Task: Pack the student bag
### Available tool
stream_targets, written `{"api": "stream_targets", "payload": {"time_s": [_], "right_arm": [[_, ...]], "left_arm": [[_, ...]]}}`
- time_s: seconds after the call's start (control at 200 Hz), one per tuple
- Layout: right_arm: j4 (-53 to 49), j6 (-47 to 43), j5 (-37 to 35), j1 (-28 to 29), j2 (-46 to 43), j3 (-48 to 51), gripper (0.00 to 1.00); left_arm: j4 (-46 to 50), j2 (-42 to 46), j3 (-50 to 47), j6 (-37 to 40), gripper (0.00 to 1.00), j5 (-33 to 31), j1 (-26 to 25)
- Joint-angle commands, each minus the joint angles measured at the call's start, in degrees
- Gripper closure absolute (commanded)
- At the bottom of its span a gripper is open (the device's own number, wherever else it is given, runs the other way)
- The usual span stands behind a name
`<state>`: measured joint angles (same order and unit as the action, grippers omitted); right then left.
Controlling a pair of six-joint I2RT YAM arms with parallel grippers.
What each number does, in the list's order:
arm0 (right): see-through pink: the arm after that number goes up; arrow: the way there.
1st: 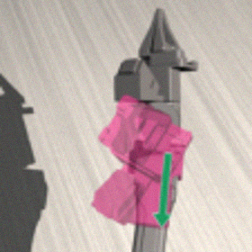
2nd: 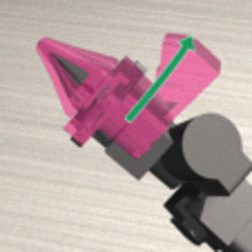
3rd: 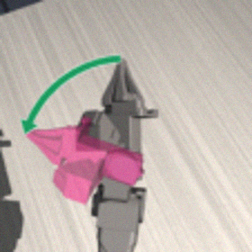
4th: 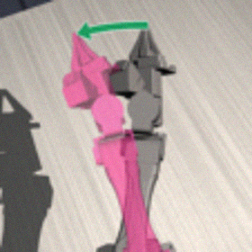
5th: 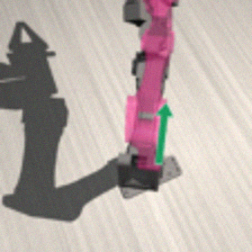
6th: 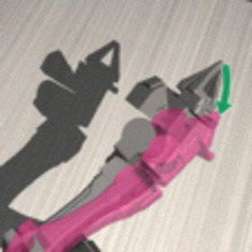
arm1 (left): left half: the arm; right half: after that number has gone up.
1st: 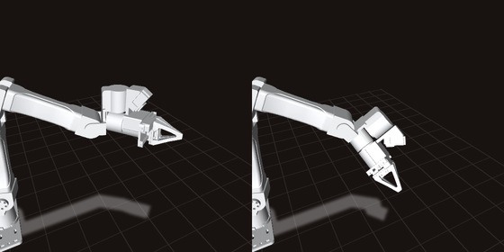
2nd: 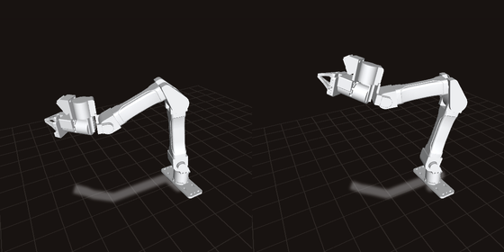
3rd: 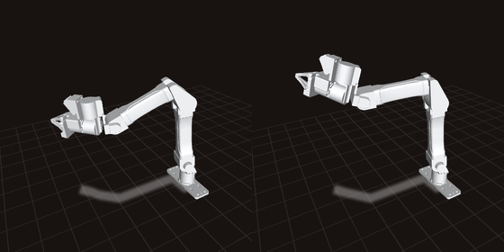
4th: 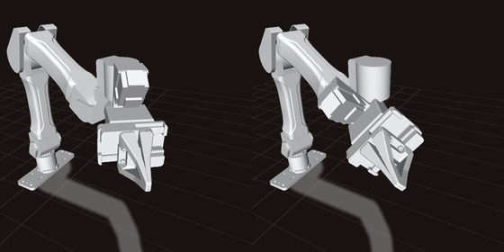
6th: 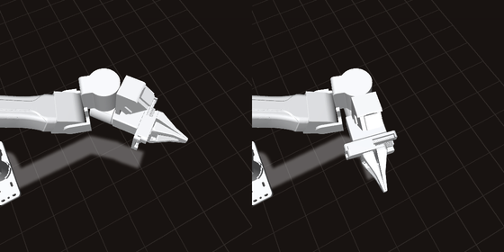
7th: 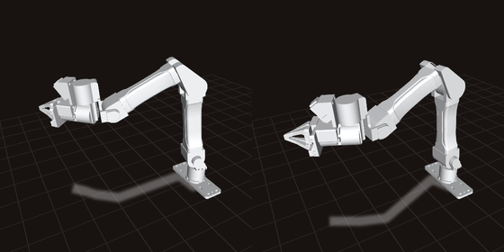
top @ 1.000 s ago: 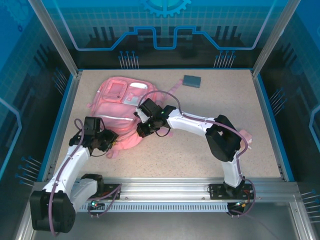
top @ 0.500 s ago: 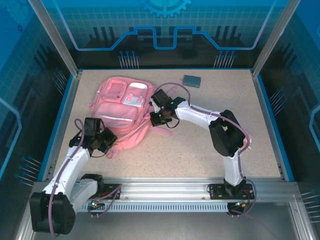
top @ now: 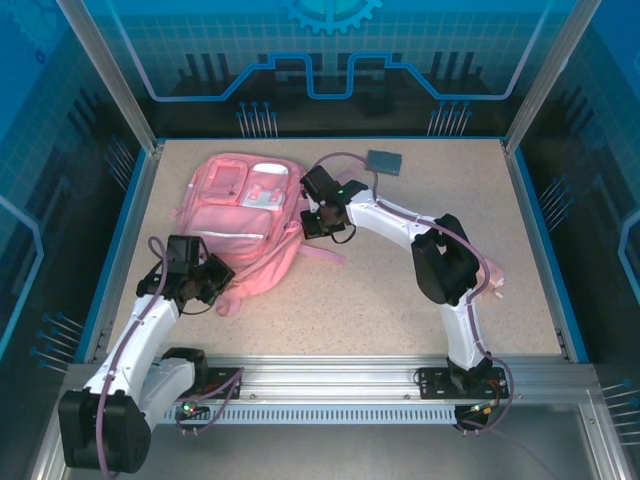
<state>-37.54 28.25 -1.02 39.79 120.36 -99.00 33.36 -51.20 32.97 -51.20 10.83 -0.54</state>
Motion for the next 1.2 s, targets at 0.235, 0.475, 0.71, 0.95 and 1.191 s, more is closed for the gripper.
{"api": "stream_targets", "payload": {"time_s": [0.235,0.475,0.71,0.95,1.191], "right_arm": [[2.5,-3.7,0.8,-6.0,-10.0,11.7,1.0],[2.9,-6.1,2.6,-13.7,-15.6,21.0,0.94],[-1.6,-0.7,-2.3,-13.3,-21.0,17.2,0.45],[-1.0,7.5,-1.0,-6.5,-23.7,17.1,0.34],[-2.2,7.0,-1.0,-3.7,-18.4,14.3,0.34]], "left_arm": [[5.5,1.3,8.8,7.4,0.27,4.4,0.2],[4.6,0.6,11.8,10.0,0.22,4.2,0.0],[3.5,0.1,12.4,9.4,0.2,-0.1,-3.1],[2.5,-0.6,12.1,9.6,0.17,-0.6,-3.4],[-0.1,-3.3,14.5,16.9,0.16,0.7,-8.2]]}}
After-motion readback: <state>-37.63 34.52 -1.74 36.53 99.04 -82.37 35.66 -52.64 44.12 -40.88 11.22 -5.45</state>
